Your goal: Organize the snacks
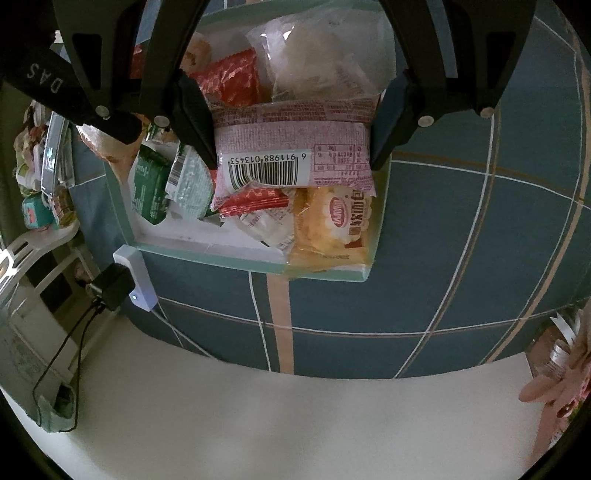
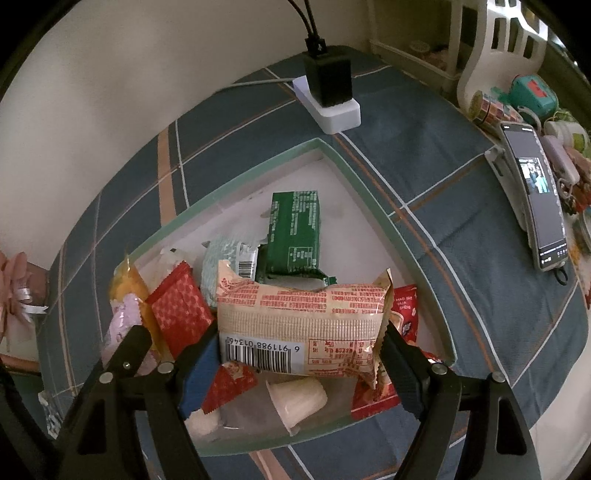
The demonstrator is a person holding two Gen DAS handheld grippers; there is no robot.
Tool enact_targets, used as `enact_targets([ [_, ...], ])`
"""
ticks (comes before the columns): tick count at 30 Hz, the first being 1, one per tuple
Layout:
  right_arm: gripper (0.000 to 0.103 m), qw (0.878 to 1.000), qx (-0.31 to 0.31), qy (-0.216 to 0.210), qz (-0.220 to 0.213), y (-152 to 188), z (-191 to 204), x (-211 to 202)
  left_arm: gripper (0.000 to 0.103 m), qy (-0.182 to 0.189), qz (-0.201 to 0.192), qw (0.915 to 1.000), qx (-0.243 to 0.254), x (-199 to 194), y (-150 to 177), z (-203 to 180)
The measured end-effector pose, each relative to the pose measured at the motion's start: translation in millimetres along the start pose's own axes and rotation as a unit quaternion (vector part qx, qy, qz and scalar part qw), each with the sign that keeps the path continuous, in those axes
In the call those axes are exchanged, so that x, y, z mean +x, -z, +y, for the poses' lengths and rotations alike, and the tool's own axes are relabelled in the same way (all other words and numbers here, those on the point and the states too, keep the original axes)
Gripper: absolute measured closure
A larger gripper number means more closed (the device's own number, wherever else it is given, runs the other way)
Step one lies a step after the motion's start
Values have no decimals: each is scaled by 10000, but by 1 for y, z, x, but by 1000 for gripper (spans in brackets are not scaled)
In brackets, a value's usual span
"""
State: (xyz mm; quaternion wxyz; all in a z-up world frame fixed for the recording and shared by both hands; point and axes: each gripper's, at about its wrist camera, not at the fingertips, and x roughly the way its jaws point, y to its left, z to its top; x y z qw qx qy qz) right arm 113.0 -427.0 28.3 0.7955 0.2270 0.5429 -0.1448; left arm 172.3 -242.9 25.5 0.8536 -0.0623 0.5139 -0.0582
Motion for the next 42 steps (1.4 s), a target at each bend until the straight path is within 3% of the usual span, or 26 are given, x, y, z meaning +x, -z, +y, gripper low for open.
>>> enact_targets([
  [7, 20, 10000, -5, -9, 37, 0, -1, 1, 23, 55, 41, 9999, -86, 1, -1, 1],
  [17, 18, 10000, 51, -63, 51, 0, -4, -3, 11, 183, 36, 9994, -280, -7, -6, 9],
  [23, 16, 9999, 66, -76, 57, -1, -5, -5, 11, 240, 71, 9990, -373, -14, -9, 14],
  [27, 13, 9999, 82, -43, 48, -1, -6, -6, 11, 231, 86, 9988, -434, -19, -10, 18],
  [29, 0, 9999, 85, -1, 83, -1, -6, -5, 11, 201, 106, 9986, -477, -21, -10, 20],
  [33, 0, 9999, 98, 5, 74, -1, -7, -5, 10, 160, 148, 9979, -611, -23, -11, 28],
  [37, 0, 10000, 78, 25, 55, -1, -6, -6, 6, -104, 97, 9974, -706, -28, -14, 37],
  [42, 0, 10000, -18, 22, 43, 4, 1, -9, 2, -831, 15, 9946, -622, -33, -14, 50],
])
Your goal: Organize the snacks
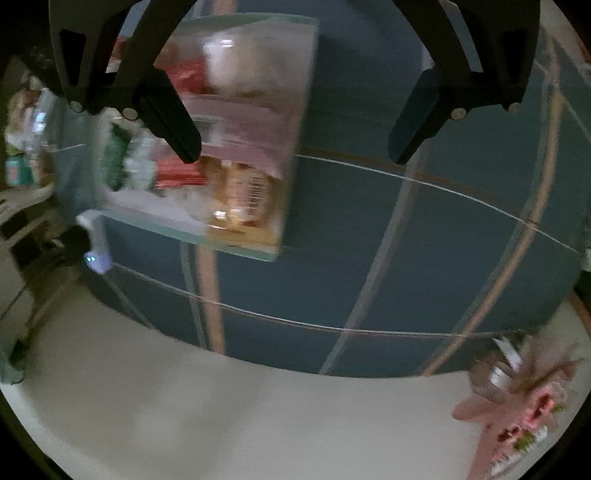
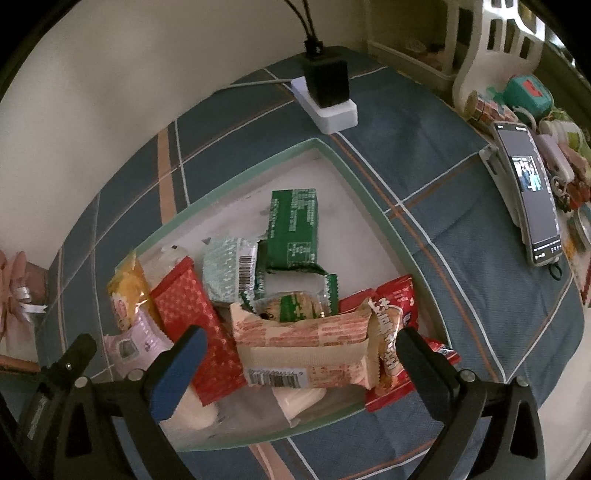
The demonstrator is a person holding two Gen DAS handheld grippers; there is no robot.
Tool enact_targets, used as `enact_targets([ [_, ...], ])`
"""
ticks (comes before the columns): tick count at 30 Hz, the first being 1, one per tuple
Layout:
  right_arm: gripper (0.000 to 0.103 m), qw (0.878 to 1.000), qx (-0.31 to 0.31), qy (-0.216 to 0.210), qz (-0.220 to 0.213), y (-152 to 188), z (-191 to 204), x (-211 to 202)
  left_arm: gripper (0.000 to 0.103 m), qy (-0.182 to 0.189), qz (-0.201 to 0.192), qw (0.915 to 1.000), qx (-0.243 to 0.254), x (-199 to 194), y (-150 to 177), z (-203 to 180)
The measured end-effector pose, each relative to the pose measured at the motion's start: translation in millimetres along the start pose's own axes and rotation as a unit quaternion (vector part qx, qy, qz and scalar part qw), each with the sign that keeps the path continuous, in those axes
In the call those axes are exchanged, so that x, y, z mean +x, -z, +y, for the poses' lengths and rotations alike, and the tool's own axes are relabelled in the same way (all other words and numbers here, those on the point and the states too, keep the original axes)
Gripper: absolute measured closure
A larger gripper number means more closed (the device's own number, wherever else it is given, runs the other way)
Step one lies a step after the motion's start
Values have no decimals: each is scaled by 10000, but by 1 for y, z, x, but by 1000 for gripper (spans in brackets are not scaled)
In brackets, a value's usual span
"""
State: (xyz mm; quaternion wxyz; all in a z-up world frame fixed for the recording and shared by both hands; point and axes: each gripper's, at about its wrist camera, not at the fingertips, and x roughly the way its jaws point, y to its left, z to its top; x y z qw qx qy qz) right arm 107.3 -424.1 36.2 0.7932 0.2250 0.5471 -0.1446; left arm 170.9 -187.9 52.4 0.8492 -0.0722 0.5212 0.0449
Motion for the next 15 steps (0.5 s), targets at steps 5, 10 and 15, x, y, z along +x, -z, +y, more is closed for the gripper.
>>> enact_targets([
  [5, 0, 9998, -213, 14, -21, 6, 11, -5, 2, -377, 73, 9993, -5, -2, 0, 15],
  [10, 0, 9988, -470, 67, -76, 14, 23, -12, 2, -536, 96, 9985, 14, -9, 2, 27],
  [15, 0, 9975, -691, 69, -144, 27, 29, -21, 2, -754, 189, 9969, 75, -21, 12, 34],
])
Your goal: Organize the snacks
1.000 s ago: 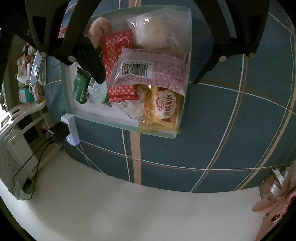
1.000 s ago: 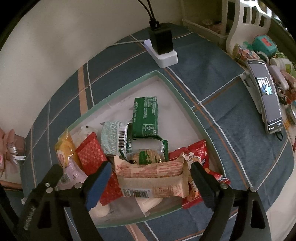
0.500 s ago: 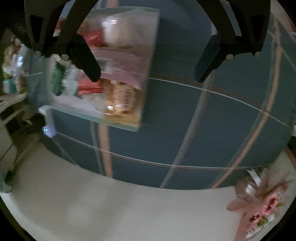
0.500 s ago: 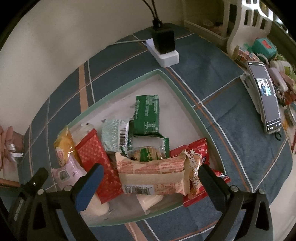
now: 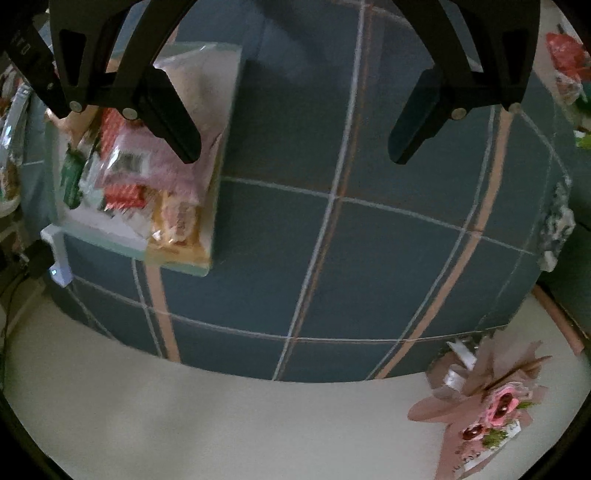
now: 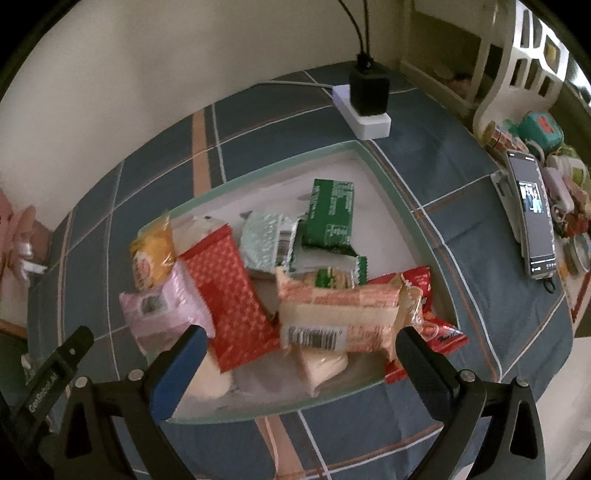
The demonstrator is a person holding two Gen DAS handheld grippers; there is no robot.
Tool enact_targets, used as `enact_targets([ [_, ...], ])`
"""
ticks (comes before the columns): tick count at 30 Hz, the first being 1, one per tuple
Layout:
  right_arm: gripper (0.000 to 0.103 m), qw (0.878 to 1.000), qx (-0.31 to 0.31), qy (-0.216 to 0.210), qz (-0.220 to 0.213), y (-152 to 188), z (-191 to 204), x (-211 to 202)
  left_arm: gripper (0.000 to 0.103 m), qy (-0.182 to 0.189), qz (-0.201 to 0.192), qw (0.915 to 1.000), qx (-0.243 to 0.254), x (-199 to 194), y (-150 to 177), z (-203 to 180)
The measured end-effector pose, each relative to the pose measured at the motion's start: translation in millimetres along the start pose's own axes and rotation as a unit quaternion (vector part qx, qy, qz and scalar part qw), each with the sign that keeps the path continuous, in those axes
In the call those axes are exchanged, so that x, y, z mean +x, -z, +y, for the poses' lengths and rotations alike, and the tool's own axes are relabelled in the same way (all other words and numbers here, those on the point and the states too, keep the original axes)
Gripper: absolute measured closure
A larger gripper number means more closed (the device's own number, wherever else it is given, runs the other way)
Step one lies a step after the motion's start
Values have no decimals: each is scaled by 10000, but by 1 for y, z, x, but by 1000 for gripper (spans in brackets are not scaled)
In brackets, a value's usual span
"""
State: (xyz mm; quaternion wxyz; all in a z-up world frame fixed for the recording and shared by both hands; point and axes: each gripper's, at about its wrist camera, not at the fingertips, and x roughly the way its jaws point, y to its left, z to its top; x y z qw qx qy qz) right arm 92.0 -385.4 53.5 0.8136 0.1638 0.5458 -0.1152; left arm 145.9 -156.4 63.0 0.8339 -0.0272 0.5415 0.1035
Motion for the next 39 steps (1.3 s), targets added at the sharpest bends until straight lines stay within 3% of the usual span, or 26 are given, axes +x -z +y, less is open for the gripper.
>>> enact_targets([
  [4, 0, 9999, -148, -12, -48, 12, 6, -7, 2, -305, 41, 9995, 121, -10, 10, 8],
  [23, 0, 9981, -514, -16, -346, 66, 20, -37, 2, -272, -298, 9985, 359, -42, 55, 51],
  [39, 0, 9966, -693, 59, -450, 77, 24, -43, 2, -141, -235, 9990, 343, -40, 65, 62],
])
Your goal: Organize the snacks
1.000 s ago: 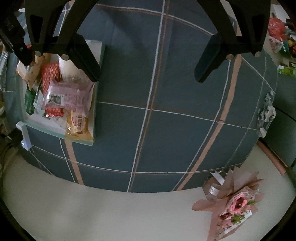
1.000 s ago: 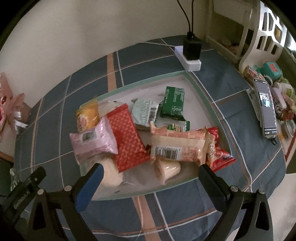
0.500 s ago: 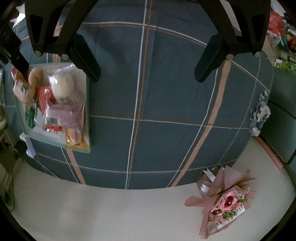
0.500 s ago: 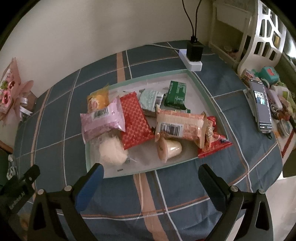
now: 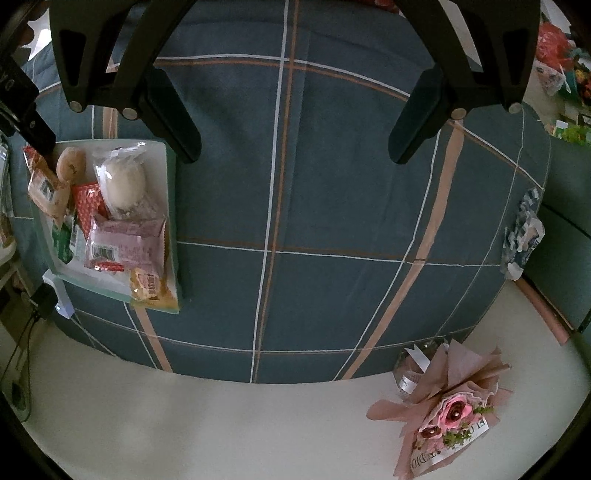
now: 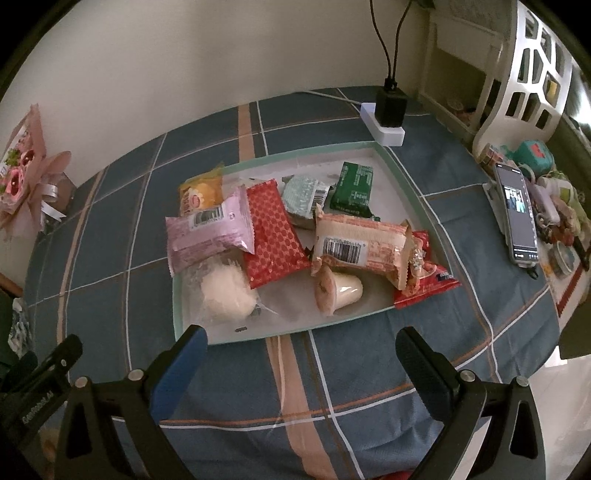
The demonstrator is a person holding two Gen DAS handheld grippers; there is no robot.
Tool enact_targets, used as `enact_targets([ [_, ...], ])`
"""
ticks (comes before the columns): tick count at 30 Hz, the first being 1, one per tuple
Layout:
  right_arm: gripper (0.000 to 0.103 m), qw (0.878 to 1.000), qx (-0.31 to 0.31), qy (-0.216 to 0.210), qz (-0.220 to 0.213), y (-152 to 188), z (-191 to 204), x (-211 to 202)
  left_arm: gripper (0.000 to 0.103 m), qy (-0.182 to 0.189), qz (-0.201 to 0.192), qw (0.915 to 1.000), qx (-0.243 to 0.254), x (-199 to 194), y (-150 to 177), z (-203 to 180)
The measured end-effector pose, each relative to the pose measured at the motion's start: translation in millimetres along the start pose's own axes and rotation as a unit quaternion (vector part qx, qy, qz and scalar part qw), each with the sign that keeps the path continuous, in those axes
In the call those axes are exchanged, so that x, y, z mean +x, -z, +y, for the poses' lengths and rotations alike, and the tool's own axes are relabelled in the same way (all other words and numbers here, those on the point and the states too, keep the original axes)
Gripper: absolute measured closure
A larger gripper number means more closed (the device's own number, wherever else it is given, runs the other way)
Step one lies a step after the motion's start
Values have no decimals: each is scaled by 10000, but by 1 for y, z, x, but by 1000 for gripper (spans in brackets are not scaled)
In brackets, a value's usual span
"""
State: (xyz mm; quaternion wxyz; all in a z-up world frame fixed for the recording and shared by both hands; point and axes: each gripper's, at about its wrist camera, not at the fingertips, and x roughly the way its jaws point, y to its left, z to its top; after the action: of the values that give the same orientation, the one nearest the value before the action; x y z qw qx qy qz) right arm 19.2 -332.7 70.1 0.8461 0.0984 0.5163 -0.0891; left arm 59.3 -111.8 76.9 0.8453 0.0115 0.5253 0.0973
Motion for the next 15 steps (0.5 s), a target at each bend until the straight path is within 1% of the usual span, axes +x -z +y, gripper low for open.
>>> enact_targets([
  [15, 0, 10000, -61, 33, 21, -2, 3, 1, 2, -67, -25, 10000, 31, 2, -3, 3],
])
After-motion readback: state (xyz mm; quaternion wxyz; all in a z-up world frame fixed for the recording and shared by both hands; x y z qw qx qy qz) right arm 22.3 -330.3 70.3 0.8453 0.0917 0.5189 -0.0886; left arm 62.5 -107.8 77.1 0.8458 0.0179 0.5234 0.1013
